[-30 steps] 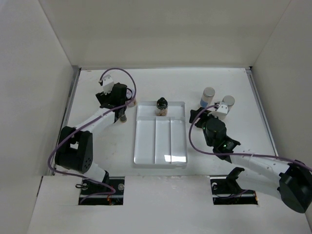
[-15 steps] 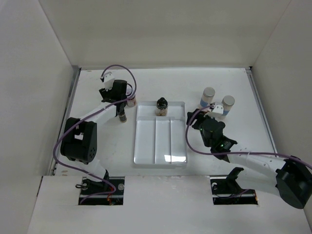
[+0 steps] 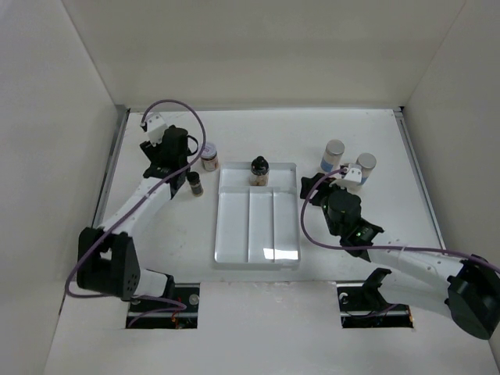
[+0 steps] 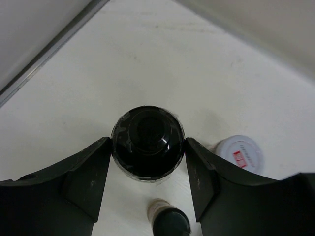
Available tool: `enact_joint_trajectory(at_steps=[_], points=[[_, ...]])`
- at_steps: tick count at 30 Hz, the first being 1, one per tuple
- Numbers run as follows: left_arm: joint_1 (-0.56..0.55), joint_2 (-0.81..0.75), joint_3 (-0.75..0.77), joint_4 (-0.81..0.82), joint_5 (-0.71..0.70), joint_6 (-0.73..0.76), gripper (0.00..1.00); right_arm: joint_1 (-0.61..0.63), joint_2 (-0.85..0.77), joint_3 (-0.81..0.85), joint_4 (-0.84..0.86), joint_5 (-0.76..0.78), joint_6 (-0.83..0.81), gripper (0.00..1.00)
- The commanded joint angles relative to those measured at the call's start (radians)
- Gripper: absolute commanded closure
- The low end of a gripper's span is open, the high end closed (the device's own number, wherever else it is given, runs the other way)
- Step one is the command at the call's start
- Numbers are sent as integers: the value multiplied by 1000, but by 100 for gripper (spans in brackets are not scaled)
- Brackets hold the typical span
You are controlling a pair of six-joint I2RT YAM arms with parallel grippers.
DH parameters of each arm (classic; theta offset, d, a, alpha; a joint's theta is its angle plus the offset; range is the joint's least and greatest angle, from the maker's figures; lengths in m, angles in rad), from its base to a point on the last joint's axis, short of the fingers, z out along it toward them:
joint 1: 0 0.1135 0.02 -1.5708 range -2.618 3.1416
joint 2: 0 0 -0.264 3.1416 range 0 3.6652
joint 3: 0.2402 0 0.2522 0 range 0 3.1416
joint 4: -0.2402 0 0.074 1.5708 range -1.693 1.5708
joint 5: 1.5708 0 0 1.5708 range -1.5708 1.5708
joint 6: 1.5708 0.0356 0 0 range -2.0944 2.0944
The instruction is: Organize the condiment bottles
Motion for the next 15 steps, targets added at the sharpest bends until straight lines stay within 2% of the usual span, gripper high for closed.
enact_joint_trajectory(at_steps=[1, 7, 10, 15], points=[[-56, -158, 67, 96, -44, 33, 60, 5, -18, 23, 50, -2, -6, 29], [-253, -180, 84, 73, -35, 36, 59, -6, -43, 9, 50, -2, 5, 29], [-362, -132, 80, 104, -44, 30, 59, -9, -41, 9, 50, -2, 5, 29], [-453, -20, 94, 188, -39, 30, 59, -9, -43, 9, 50, -4, 3, 29]])
